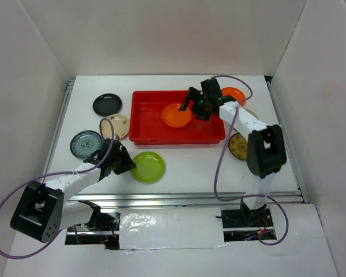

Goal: Place the plates into the plastic bin on the countertop

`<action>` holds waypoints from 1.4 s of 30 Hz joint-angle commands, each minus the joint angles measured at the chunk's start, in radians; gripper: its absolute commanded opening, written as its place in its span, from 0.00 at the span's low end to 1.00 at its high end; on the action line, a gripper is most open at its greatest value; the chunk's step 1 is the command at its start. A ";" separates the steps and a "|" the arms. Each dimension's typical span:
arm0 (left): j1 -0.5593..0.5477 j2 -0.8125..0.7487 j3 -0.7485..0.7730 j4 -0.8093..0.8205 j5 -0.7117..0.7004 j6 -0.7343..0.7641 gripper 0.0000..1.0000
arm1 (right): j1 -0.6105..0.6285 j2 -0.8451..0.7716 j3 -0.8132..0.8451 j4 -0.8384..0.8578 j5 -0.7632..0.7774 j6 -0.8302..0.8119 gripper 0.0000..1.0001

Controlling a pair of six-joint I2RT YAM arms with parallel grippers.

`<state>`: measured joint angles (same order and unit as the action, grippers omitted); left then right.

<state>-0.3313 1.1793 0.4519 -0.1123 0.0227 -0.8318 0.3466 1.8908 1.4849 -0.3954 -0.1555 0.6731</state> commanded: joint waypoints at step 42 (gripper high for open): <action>-0.014 0.782 1.292 -0.196 0.149 0.174 0.00 | -0.219 -1.073 -0.512 -0.105 0.067 -0.037 1.00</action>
<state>-0.3679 1.9121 1.6447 -0.3573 0.0776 -0.6601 0.1688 0.8242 1.0168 -0.4698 -0.0723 0.6521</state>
